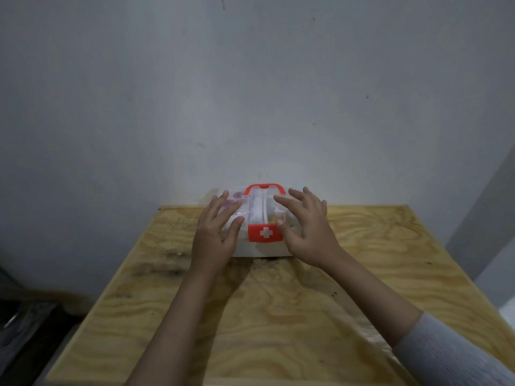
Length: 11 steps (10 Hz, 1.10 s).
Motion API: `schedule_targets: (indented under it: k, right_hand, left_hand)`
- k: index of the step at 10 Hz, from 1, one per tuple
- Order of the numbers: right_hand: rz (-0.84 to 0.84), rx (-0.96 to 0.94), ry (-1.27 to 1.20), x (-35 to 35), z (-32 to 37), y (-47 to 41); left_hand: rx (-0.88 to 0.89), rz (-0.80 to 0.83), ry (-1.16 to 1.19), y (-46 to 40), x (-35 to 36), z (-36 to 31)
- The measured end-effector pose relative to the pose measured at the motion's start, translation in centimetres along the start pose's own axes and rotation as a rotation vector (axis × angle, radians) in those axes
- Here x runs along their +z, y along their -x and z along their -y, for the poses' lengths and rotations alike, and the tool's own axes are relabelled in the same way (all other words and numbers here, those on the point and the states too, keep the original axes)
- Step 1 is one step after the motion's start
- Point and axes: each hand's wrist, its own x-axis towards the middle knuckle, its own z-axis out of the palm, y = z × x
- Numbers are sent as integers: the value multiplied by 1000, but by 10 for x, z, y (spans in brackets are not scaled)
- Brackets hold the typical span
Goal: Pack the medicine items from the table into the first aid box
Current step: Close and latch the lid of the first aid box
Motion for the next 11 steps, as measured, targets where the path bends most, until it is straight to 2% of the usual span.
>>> schedule_targets:
  k: [2,3,7,9,11]
  right_hand:
    - [81,-131,275,2,-13,0]
    - [38,-157,310,6,-19,0]
    - [16,-155,324,9,-29,-19]
    - [26,-115,348,11,-33,-40]
    - [67,-75,325,5,-23,-39]
  left_hand:
    - [-4,-13,9,1,2,1]
    - [-10,-15,14,1,3,0]
    - [-18,6,30,-18,11,4]
    - [-57,79,65,-47,14,6]
    - [-110,155,-2,-47,5,-12]
